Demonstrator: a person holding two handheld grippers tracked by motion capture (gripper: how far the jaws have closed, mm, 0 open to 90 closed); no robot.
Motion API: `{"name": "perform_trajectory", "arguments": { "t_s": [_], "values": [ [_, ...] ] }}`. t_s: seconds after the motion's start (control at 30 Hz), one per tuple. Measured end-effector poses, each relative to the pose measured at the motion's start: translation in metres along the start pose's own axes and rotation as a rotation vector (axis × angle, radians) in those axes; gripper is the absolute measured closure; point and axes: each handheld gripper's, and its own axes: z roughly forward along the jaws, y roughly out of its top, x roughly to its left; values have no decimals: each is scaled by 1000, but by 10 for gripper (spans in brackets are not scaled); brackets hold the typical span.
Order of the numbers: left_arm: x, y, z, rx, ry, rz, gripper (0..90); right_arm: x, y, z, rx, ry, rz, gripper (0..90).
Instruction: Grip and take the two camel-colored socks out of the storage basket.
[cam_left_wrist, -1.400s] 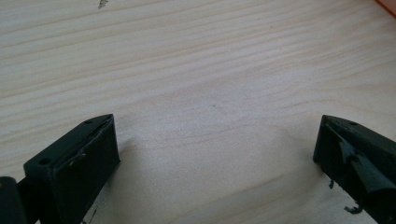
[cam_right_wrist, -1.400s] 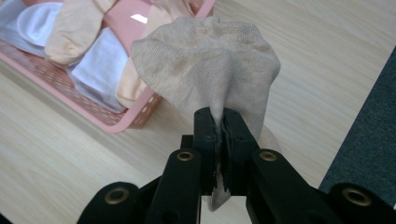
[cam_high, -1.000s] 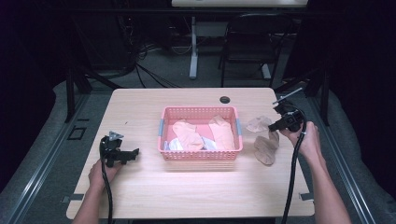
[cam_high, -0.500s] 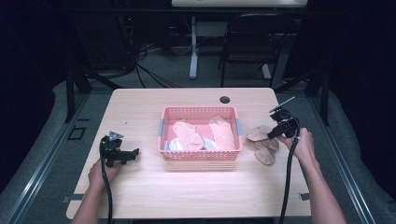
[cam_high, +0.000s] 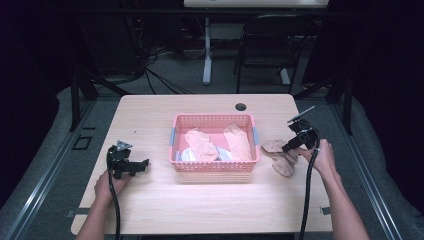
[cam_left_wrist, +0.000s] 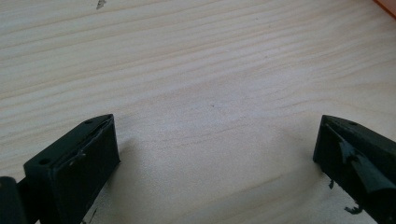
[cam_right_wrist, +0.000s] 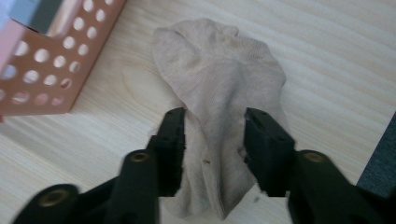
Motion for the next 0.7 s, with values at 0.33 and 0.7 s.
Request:
{"name": "perform_trajectory", "arguments": {
  "t_s": [0.33,0.7],
  "values": [
    [0,0,0,-1,0,-1,0,9,-9,-23,-45,18,-8,144],
    [0,0,0,0,0,-1,0,-9,-30,-24,-13,18,34,91]
  ]
}}
